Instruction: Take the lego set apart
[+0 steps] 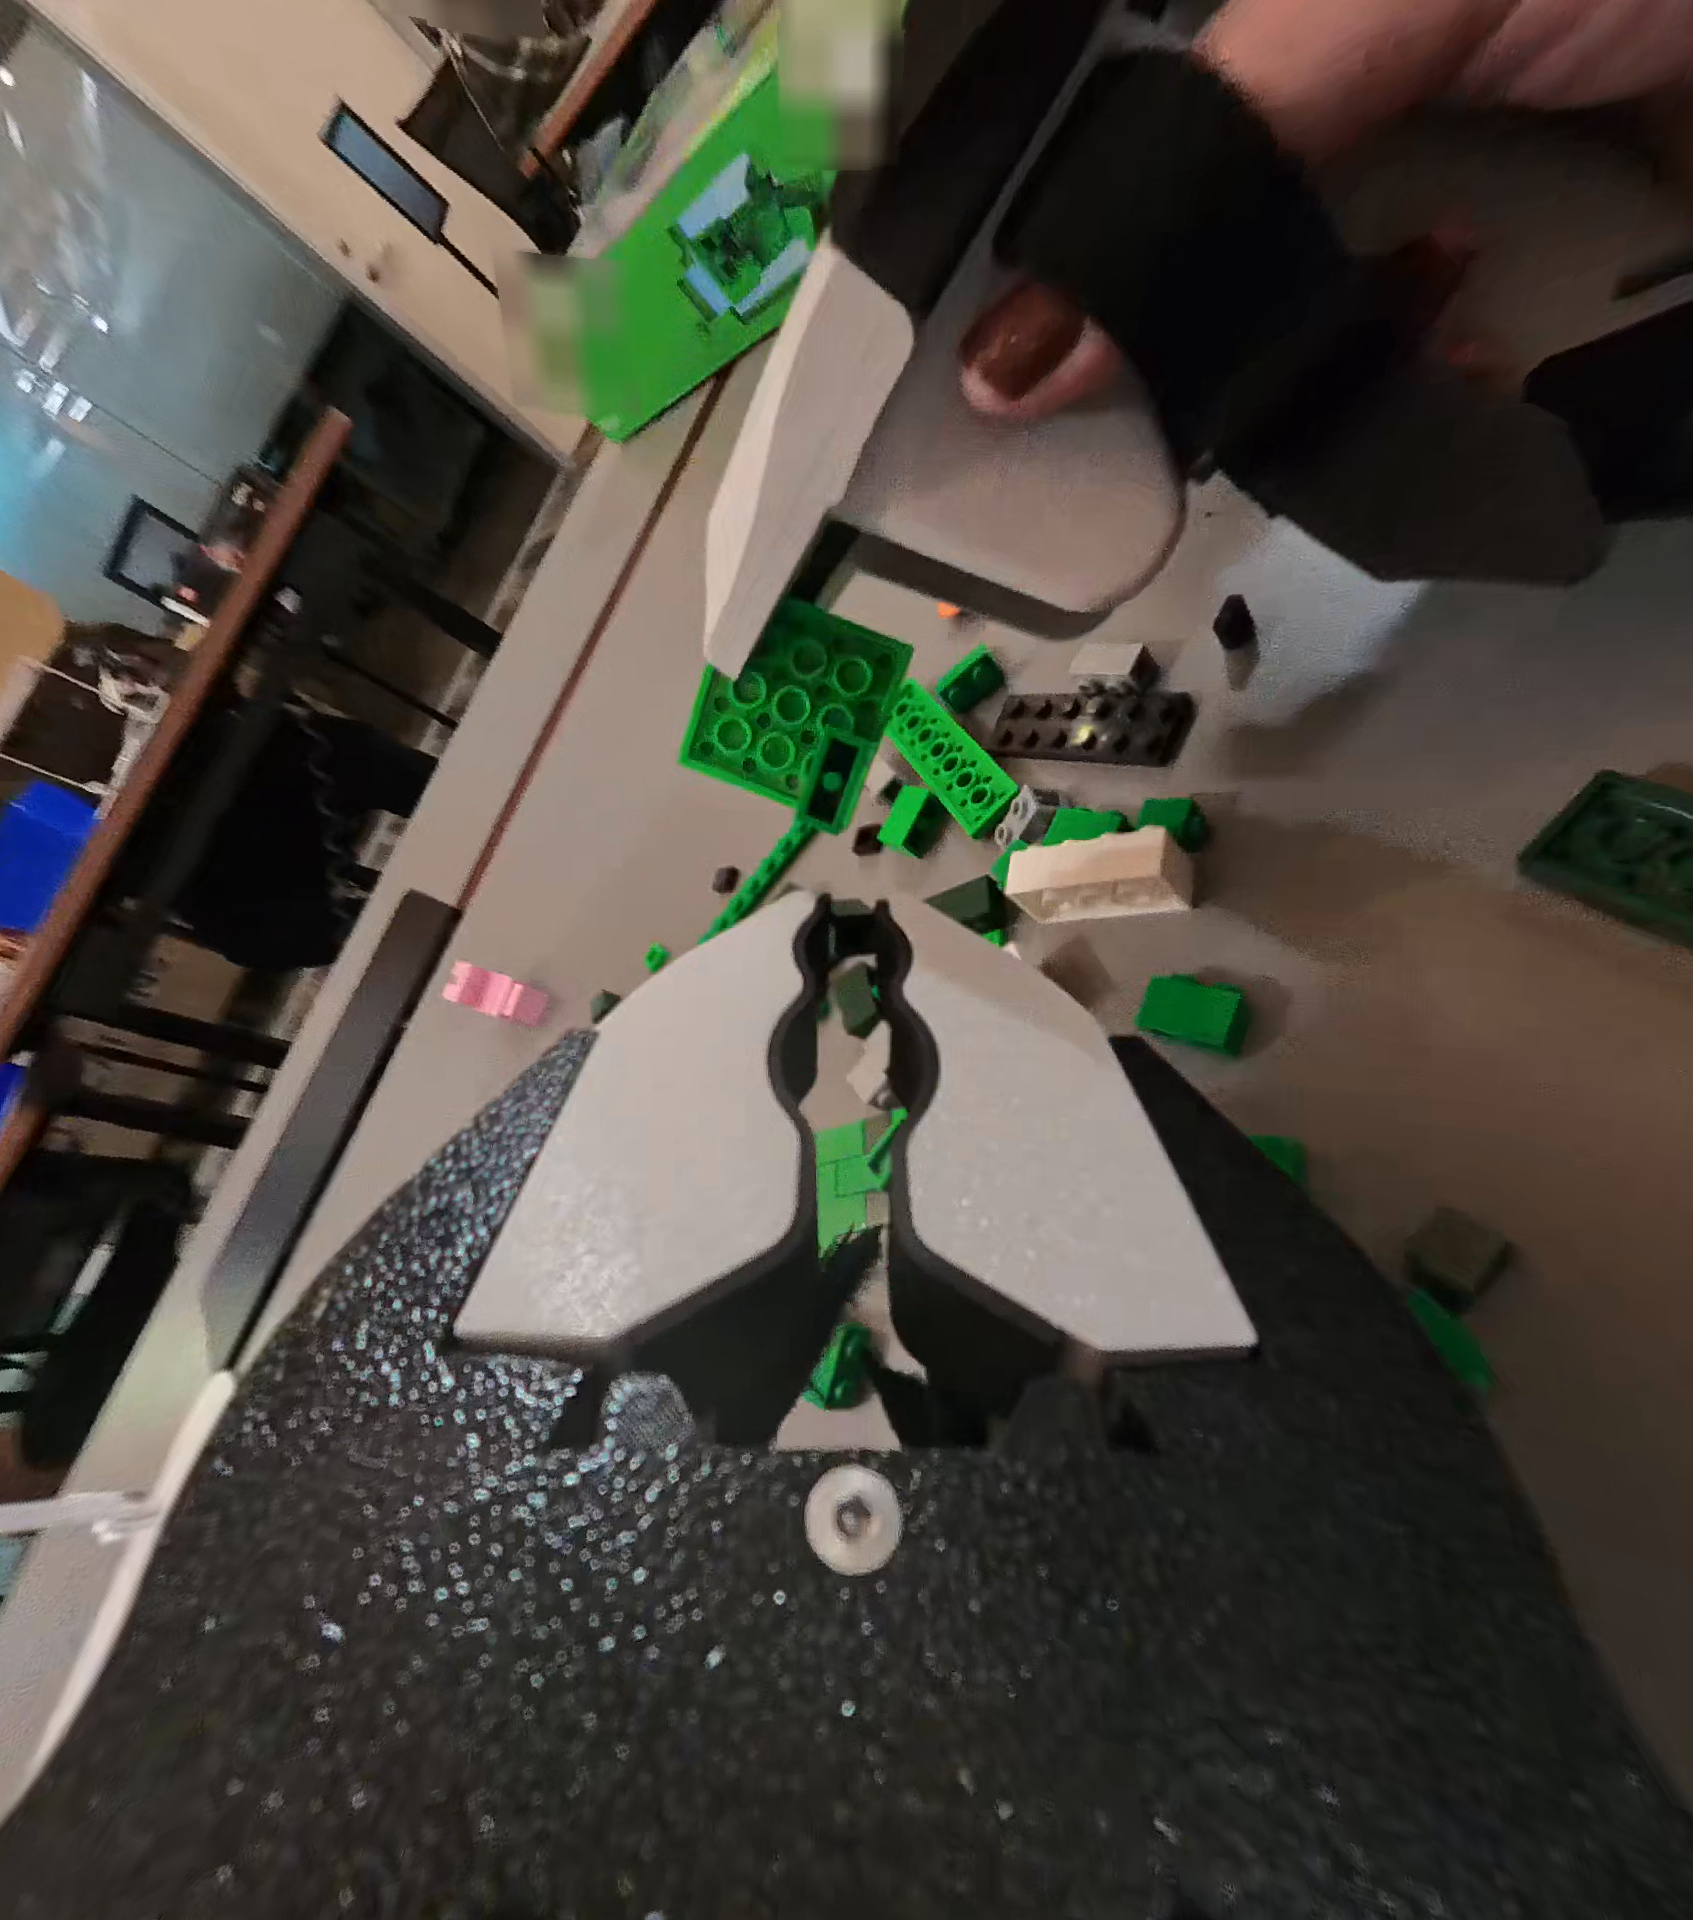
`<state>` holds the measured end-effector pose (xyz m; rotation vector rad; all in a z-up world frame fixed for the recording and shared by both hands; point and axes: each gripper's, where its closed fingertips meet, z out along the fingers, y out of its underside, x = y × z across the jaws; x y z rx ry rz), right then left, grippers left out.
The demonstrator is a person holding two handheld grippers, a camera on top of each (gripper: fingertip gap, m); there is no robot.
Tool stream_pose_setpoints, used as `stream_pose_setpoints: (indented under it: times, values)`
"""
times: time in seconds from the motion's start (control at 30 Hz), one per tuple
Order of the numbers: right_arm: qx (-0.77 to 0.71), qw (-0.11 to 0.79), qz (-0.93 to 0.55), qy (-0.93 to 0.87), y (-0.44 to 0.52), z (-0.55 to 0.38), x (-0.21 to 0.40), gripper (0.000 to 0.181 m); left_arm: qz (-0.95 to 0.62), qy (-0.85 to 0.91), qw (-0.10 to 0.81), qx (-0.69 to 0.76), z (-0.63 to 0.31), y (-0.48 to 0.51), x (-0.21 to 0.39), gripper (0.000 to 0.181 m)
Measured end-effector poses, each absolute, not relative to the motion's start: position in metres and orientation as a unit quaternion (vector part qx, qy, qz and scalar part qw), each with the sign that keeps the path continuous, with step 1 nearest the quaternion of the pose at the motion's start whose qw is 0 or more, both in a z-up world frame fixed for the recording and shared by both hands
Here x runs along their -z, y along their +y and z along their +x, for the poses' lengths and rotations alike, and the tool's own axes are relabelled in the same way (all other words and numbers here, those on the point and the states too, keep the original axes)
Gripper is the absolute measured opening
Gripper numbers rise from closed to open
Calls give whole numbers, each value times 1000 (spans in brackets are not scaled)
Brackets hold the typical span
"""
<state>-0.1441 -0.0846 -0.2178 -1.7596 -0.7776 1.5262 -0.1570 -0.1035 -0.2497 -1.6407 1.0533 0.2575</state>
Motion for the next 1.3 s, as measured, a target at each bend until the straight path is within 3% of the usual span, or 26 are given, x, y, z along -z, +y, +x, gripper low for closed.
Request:
stream_pose_setpoints:
  times: [0.17, 0.33, 0.53, 0.67, 0.8, 1.1, 1.3]
  values:
    - [-587, 324, -671, -317, -89, -149, 222, 6, -684, 432, 582, -79, -156, -105, 241, 22]
    - [-573, 320, -671, -346, -100, -158, 226, 6, -649, 474, 585, -106, -145, -111, 241, 9]
    - [-646, 268, -678, -223, -90, -154, 224, 5, -613, 500, 571, -218, -148, -108, 235, 7]
    - [-646, 301, -676, -188, -74, -139, 218, 5, -638, 505, 533, -231, -153, -104, 252, 7]
    - [-596, 362, -670, -254, -72, -134, 209, 6, -705, 439, 540, -136, -161, -101, 253, 8]
    - [-492, 417, -640, -418, -88, -144, 216, 5, -764, 352, 535, 78, -166, -107, 250, 38]
    - [-358, 535, -538, -543, -102, -143, 201, 5, -740, 299, 556, 232, -150, -118, 227, 37]
